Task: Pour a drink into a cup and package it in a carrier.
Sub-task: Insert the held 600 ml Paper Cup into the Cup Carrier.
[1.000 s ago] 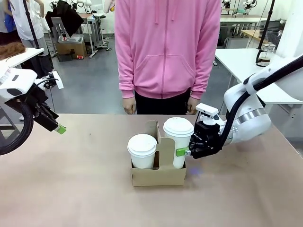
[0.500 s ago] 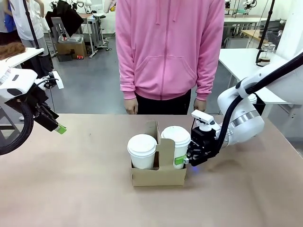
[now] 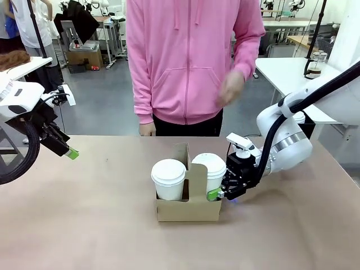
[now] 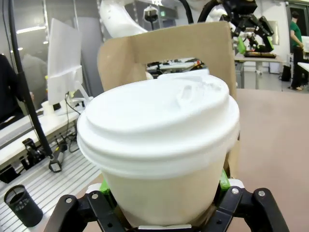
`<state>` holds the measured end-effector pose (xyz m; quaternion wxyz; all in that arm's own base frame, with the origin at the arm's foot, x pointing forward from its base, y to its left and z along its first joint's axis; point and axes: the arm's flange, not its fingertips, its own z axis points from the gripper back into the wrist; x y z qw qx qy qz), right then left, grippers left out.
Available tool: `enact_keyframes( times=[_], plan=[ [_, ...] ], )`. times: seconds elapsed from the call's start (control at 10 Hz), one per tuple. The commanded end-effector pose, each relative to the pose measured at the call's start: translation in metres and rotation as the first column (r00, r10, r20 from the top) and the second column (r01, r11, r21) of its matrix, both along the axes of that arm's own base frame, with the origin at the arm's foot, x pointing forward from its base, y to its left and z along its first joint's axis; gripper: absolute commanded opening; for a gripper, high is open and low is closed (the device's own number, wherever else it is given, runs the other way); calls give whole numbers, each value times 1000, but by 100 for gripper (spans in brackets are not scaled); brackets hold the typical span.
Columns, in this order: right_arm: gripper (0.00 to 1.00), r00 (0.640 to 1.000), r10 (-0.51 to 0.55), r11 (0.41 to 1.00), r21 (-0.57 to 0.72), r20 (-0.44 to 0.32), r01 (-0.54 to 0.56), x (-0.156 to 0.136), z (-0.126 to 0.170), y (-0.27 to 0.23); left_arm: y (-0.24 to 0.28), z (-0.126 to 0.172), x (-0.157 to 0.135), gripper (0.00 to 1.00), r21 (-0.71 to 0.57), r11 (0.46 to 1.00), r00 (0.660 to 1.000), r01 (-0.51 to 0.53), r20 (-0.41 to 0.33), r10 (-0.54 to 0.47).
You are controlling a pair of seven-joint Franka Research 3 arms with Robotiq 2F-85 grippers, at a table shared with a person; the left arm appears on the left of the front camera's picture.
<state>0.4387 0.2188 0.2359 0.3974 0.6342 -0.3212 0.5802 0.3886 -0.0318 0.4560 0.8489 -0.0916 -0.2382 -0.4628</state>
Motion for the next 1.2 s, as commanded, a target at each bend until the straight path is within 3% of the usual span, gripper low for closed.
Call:
enact_keyframes(
  times=[0.0,0.7,0.9,1.1],
  plan=[
    [100,997,-1,1000,-23,73,2,0,1,-4,1,0,0,100,-20,1000,1000,9,0,-9],
    [100,982,-141,990,-11,128,144,24,42,-68,1,0,0,100,-20,1000,1000,9,0,-9],
    [100,968,-210,972,-77,136,221,30,66,-104,1,0,0,100,-20,1000,1000,9,0,-9],
    [100,928,-343,907,-205,149,368,30,102,-157,1,0,0,100,-20,1000,1000,9,0,-9]
  ],
)
